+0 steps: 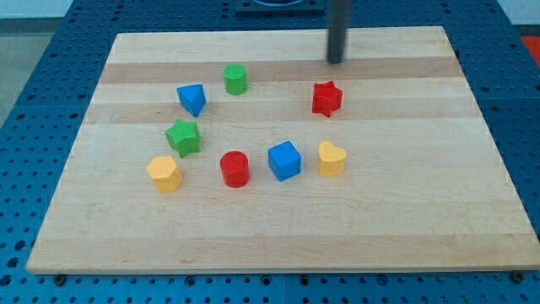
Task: Slightly move the red star towards the green circle
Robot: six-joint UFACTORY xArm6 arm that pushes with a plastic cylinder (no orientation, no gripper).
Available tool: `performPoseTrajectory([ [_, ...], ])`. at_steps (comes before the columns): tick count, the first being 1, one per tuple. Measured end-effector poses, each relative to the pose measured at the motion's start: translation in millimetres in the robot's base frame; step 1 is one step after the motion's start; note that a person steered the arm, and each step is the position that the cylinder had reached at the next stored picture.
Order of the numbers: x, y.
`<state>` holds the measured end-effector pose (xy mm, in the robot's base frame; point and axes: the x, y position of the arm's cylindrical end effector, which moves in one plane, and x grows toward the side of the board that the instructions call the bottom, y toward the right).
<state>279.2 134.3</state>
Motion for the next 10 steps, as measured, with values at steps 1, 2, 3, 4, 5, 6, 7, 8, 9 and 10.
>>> performPoseTrajectory([
  [1,47,76],
  [2,88,89],
  [3,90,87],
  [4,103,56],
  [5,107,15],
  [6,107,-33],
  [7,107,-55],
  [8,107,-67],
  [9,107,-67],
  [10,121,-54],
])
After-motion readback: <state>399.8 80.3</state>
